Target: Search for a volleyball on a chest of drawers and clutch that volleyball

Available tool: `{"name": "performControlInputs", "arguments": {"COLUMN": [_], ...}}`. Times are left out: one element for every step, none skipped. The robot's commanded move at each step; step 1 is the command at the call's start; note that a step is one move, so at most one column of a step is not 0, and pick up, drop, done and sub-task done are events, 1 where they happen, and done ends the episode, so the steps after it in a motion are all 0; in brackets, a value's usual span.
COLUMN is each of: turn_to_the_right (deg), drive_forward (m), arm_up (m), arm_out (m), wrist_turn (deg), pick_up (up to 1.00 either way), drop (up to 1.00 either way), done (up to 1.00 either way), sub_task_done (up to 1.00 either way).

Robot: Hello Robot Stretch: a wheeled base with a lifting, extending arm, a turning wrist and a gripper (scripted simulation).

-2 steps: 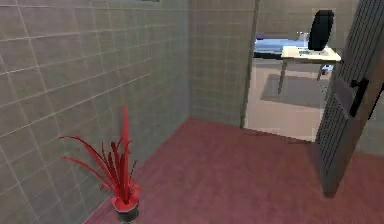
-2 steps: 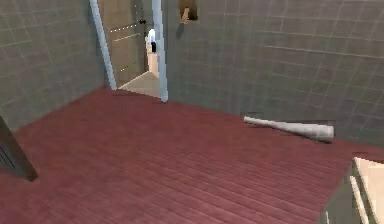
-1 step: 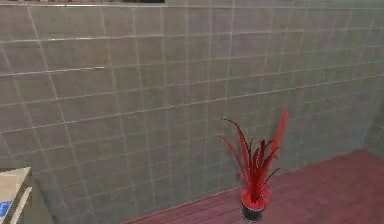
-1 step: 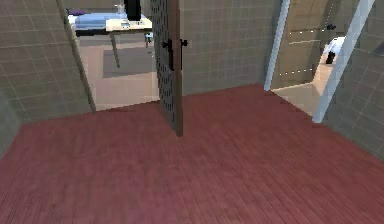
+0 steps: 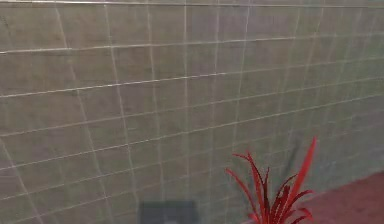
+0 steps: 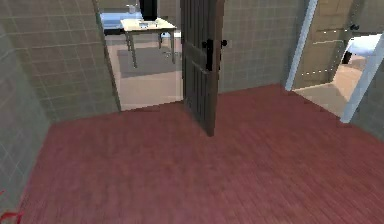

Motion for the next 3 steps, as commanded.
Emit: {"name": "performControlInputs", "arguments": {"turn_to_the_right": [45.0, 45.0, 45.0], "drive_forward": [0.00, 0.00, 0.00], "arm_up": [0.00, 0.00, 0.00], "arm_out": [0.00, 0.00, 0.00], "wrist_turn": [0.0, 0.0, 0.0], "pick_up": [0.00, 0.00, 0.00], "drop": [0.00, 0.00, 0.00], "done": [0.00, 0.00, 0.00], "sub_task_done": [0.00, 0.00, 0.00]}}
